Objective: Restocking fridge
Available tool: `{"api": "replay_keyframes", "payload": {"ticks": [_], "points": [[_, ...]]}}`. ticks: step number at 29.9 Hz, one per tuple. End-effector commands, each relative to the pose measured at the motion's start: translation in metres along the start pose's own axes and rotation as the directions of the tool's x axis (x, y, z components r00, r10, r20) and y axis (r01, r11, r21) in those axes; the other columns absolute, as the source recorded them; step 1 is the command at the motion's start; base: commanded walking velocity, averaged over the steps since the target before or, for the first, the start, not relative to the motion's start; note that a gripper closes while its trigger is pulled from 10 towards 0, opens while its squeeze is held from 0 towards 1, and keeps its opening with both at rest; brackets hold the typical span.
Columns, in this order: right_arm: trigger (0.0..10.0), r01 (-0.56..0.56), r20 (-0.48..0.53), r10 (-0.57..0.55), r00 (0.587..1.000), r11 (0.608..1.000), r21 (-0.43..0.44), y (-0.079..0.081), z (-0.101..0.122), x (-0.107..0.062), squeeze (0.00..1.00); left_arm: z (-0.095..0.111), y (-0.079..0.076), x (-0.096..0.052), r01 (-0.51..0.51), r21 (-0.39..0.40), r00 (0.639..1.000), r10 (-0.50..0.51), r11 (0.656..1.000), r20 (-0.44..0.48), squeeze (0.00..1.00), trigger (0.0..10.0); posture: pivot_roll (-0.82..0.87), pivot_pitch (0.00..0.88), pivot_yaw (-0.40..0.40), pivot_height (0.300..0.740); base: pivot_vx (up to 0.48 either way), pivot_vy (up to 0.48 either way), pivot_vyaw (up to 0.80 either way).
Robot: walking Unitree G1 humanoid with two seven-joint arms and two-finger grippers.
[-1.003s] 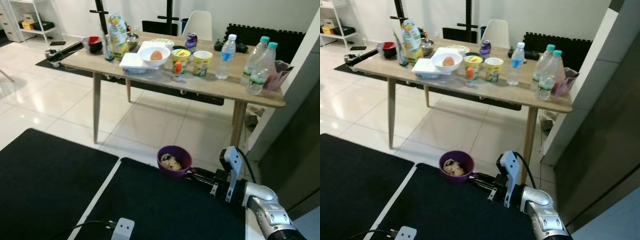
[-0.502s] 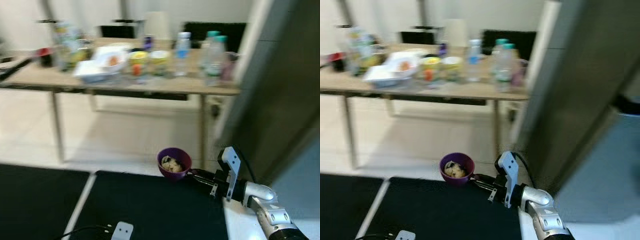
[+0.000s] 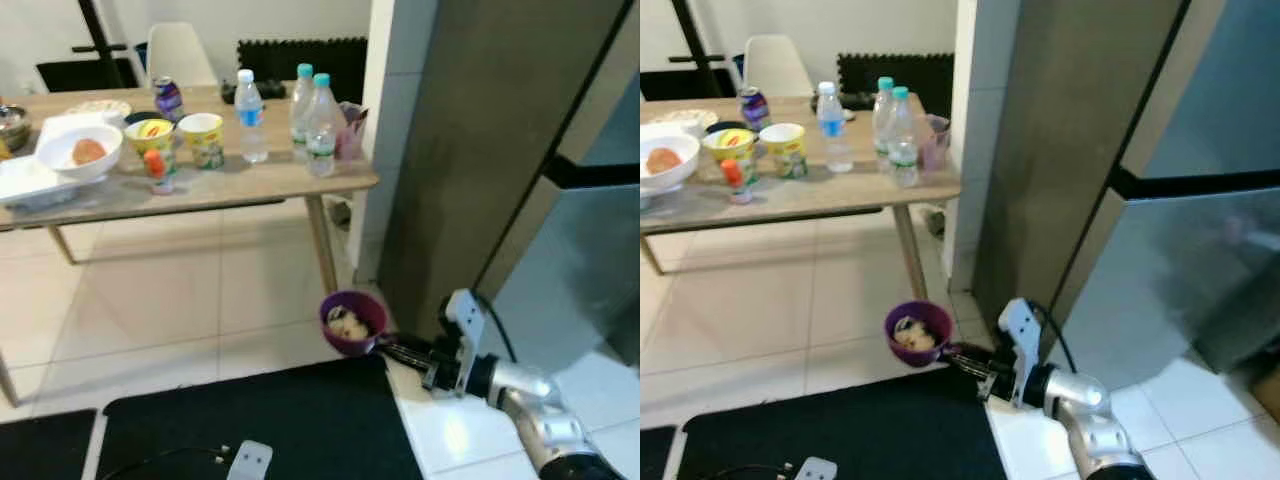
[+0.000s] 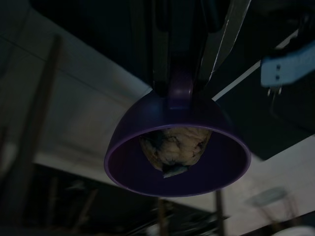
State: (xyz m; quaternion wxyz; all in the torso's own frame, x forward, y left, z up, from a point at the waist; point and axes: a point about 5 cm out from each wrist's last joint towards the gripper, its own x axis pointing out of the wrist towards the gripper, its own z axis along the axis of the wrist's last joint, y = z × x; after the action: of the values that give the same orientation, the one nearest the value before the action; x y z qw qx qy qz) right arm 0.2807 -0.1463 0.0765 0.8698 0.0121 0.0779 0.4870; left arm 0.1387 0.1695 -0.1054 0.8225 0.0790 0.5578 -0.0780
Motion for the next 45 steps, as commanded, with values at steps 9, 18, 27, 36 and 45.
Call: {"api": "replay_keyframes", "payload": {"ticks": [9,18,27,36,45], "points": [[10.0,0.004,0.004,-0.004,1.0,1.0,-0.001,0.0,-0.001,0.0,0.0,-0.008,0.001,-0.001,-0.004,0.021,1.0,0.004,1.0,-0.029,0.0,10.0,-0.06,0.0,-0.015,0.74,0.0,0.0,-0.8],[10.0,0.001,0.003,-0.001,1.0,1.0,0.001,0.0,-0.002,0.001,0.0,-0.007,0.002,-0.001,-0.008,0.025,1.0,0.009,1.0,-0.026,0.0,10.0,-0.06,0.0,-0.013,0.74,0.0,0.0,-0.8],[10.0,-0.001,0.001,0.001,1.0,1.0,0.001,0.002,-0.005,0.004,0.0,-0.005,0.004,-0.001,-0.019,0.028,1.0,0.019,0.999,-0.022,0.0,10.0,-0.06,0.0,-0.01,0.74,0.0,0.0,-0.8],[10.0,0.019,0.018,-0.019,1.0,1.0,-0.005,0.001,-0.004,0.006,0.0,-0.015,0.013,-0.003,-0.046,0.014,0.998,0.047,0.999,-0.029,0.0,10.0,-0.05,0.0,-0.008,0.74,0.0,0.0,-0.18],[10.0,0.025,0.019,-0.025,1.0,1.0,-0.002,0.002,-0.005,0.008,0.0,-0.028,0.017,-0.005,-0.053,0.004,0.998,0.053,0.999,-0.046,0.0,10.0,-0.05,0.0,-0.006,0.74,0.0,0.0,0.0]]}}
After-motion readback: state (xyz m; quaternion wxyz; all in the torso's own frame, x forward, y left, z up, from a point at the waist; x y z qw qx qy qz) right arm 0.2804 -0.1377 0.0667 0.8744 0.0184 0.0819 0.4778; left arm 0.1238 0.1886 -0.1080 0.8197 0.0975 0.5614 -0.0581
